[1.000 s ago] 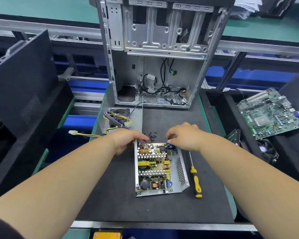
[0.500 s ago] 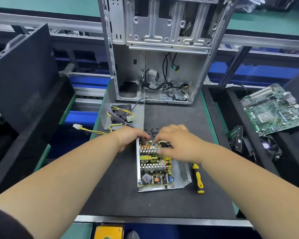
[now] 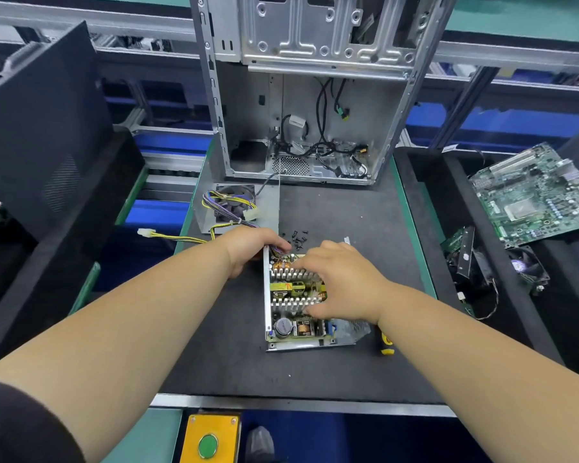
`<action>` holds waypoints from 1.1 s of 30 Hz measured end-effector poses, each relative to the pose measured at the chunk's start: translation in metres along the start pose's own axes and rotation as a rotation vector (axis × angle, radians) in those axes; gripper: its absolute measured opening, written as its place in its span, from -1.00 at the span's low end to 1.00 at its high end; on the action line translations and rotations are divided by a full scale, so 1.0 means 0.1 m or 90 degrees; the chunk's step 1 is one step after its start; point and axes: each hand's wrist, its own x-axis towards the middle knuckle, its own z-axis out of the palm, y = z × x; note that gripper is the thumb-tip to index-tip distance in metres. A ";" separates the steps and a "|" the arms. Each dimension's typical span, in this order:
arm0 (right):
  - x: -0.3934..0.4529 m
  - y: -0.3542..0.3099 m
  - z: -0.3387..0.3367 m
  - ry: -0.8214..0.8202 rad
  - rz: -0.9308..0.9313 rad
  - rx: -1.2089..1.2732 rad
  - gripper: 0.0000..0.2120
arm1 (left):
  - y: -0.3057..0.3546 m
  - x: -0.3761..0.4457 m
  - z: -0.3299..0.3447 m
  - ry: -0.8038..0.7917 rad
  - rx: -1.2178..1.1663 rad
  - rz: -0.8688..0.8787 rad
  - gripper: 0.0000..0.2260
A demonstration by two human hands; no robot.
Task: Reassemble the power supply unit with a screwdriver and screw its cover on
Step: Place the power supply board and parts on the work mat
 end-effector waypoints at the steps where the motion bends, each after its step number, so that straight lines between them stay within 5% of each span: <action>1: 0.00 0.00 0.00 0.003 0.001 0.003 -0.33 | 0.00 0.00 0.00 -0.003 -0.002 0.002 -0.43; 8: -0.01 0.00 -0.01 0.008 0.024 0.040 -0.32 | 0.00 0.01 -0.02 -0.011 0.001 0.013 -0.33; 16: -0.01 0.01 0.00 -0.033 0.030 0.016 -0.31 | -0.07 0.02 -0.01 -0.017 0.008 0.023 -0.89; 22: 0.00 0.01 0.00 -0.046 0.032 0.002 -0.32 | -0.10 0.00 -0.05 -0.046 0.061 0.033 -0.72; 33: 0.01 0.00 0.00 -0.065 0.018 -0.020 -0.31 | -0.07 -0.01 -0.04 -0.016 0.090 -0.024 -0.73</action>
